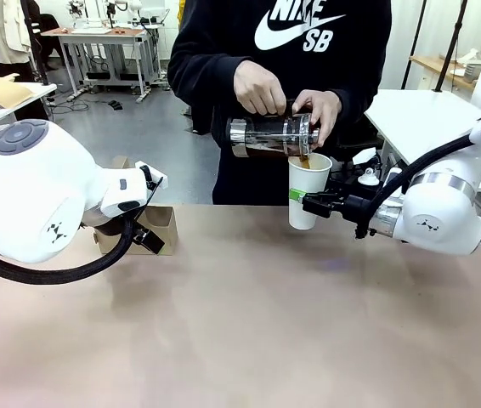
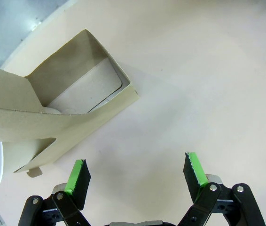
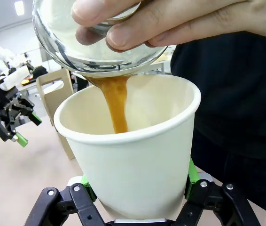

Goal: Pour a drink into a cup and package it in a carrier.
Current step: When a person places the Paper Cup Lid on the 600 ml Paper Cup , lift the 600 ml Paper Cup.

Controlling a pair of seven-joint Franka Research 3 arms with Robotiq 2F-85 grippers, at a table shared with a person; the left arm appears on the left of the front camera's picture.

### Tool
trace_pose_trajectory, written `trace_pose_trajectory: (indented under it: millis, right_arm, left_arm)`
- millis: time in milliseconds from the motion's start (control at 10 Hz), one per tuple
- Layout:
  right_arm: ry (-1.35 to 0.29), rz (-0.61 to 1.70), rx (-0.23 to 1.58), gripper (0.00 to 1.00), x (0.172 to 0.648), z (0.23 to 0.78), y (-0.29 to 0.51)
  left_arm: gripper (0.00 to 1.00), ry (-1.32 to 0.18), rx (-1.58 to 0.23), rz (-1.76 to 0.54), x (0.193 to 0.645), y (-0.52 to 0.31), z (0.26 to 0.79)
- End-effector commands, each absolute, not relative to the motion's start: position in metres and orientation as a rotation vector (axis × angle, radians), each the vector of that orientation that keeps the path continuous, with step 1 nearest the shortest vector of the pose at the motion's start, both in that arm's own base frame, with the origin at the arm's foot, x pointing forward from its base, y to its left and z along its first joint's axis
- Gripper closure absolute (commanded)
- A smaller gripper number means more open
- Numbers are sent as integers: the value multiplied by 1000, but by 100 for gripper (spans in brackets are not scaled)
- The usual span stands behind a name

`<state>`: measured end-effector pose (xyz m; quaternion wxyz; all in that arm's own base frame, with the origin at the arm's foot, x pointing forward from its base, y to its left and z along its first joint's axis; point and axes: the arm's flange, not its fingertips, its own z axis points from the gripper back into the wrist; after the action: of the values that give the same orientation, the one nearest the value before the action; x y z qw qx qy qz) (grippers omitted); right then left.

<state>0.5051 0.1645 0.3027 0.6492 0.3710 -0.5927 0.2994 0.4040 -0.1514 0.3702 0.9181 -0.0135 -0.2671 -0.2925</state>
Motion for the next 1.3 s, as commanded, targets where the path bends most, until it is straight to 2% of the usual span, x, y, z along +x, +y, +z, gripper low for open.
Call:
trace_pose_trajectory:
  millis: [0,1200]
  right_arm:
    - [-1354,667,833,20,503,308,167]
    - [-1354,667,833,20,503,308,167]
  left_arm:
    - [0,-550,-29,-602,404,-151,370]
    - [0,-550,-29,-602,404,-151,370]
